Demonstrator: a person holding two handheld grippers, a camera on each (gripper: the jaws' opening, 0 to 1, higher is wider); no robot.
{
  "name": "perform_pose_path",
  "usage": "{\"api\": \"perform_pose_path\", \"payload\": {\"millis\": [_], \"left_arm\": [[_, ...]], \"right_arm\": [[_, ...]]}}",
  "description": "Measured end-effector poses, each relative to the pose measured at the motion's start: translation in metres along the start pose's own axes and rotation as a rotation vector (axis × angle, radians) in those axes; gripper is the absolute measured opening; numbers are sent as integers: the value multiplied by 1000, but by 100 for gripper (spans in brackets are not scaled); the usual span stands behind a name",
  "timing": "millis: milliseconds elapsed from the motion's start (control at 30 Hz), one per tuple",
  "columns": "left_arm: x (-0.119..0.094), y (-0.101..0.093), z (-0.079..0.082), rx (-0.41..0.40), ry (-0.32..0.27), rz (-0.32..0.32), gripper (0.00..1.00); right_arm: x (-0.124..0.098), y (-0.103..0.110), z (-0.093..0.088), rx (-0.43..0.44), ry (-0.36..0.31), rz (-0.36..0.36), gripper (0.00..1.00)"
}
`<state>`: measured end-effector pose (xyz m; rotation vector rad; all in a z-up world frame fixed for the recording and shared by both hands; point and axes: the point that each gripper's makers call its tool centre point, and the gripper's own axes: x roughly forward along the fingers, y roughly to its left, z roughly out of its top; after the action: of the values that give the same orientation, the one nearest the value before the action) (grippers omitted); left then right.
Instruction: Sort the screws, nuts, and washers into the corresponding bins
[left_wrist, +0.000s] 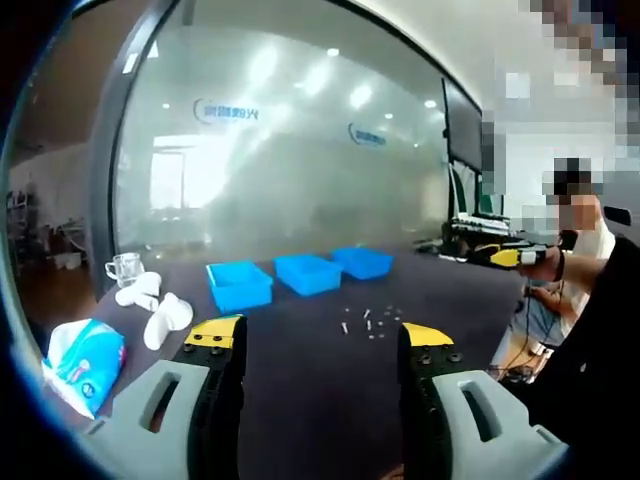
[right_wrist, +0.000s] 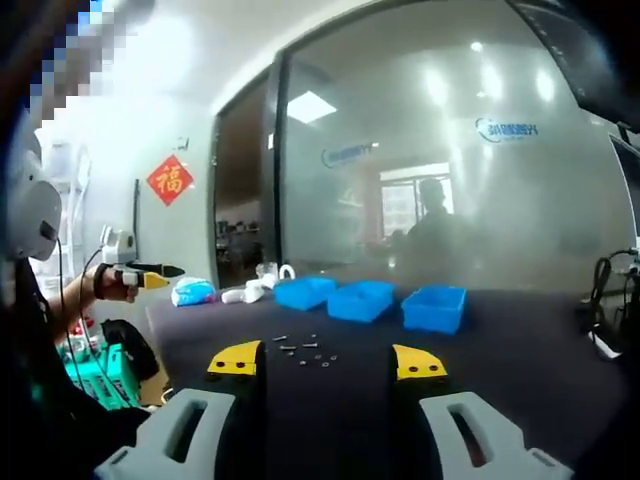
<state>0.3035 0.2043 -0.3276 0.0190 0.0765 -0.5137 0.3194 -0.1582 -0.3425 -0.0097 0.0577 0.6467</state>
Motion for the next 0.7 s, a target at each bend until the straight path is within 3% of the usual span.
{"api": "perform_pose_path", "payload": {"millis": [100,267,700], "left_arm": [[-1,1,-1,-1,2,0,60],[-2,2,-2,-7,-3,3,60],[-10,9,-5,-12,-3,21,60]], "right_arm": [[6,5,-3,1,32,74,44],[18,9,-5,-13,69,139,44],[51,26,-5,-144,174,305,43]]}}
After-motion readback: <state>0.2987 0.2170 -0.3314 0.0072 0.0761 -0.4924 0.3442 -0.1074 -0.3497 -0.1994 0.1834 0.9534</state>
